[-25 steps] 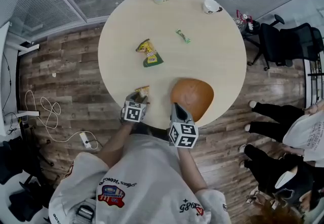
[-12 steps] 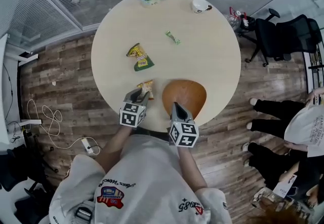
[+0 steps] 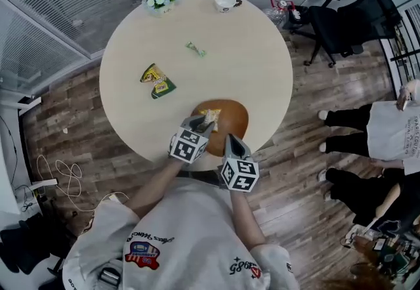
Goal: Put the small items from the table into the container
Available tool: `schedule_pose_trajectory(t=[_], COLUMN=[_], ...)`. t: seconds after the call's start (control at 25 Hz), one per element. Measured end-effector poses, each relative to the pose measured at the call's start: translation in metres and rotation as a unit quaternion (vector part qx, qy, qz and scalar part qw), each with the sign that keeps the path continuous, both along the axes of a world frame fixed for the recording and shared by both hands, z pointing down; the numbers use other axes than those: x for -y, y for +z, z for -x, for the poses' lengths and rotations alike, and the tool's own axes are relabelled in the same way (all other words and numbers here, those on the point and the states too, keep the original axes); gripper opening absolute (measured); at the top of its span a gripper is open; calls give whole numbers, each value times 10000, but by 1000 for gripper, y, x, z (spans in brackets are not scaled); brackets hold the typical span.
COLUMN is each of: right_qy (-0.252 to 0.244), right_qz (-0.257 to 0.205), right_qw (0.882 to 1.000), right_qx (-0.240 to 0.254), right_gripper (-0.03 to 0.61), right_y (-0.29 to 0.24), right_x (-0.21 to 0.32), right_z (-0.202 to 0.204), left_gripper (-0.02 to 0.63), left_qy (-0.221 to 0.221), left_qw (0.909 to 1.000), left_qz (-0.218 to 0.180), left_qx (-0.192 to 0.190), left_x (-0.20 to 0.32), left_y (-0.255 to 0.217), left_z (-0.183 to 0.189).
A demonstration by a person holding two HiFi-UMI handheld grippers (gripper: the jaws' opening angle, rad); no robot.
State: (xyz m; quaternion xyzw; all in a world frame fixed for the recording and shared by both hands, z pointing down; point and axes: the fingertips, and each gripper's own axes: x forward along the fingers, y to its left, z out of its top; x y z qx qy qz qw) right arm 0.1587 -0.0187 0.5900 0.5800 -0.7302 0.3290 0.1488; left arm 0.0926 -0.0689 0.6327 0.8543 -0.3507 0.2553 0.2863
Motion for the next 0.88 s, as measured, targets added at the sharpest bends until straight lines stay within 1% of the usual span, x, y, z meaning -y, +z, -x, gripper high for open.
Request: schedule_pose_trajectory(t=[0.08, 0.16, 0.2, 0.28, 0.4, 0.48, 0.56, 0.64, 0.68, 0.8, 0.88], right_qy=[127, 222, 256, 289, 224, 102, -61, -272, -400, -800, -982], right_qz=[12, 12, 8, -5, -25, -38, -56, -80, -90, -114, -138], right_qw=[9999, 9998, 9997, 9996, 9997, 9999, 9998, 9993, 9988, 9964, 9947], right_qx=[5, 13, 20, 39, 86, 129, 188, 259, 284, 275, 282], right_gripper=[2, 2, 2, 2, 2, 2, 2, 2, 2, 2, 2], right_y=[1, 0, -1, -3, -4, -5, -6, -6, -5, -2, -3], right_x=[-5, -8, -9, -11, -13, -12, -11, -10, -9, 0, 5], right_z=[-13, -24, -29, -37, -42, -40, -36, -29, -24, 1, 19], left_gripper=[124, 124, 125, 152, 161, 160, 151, 27, 8, 3, 3], left_qy=[156, 228, 235, 242, 112, -130, -475, -857, -1034, -1448, -1656], left_qw=[9996, 9991, 9989, 9988, 9995, 9998, 9985, 9953, 9931, 9864, 9825], left_qz=[191, 284, 285, 261, 124, -42, -240, -450, -548, -776, -846], left_qx=[123, 234, 280, 333, 284, 158, 91, 87, 75, 54, 110], left_x=[-9, -14, -16, -20, -23, -21, -18, -15, -13, -3, 1], left_y=[19, 31, 34, 35, 25, 12, -4, -20, -28, -44, -49], left_z=[-14, -24, -26, -30, -26, -15, 2, 24, 35, 71, 95])
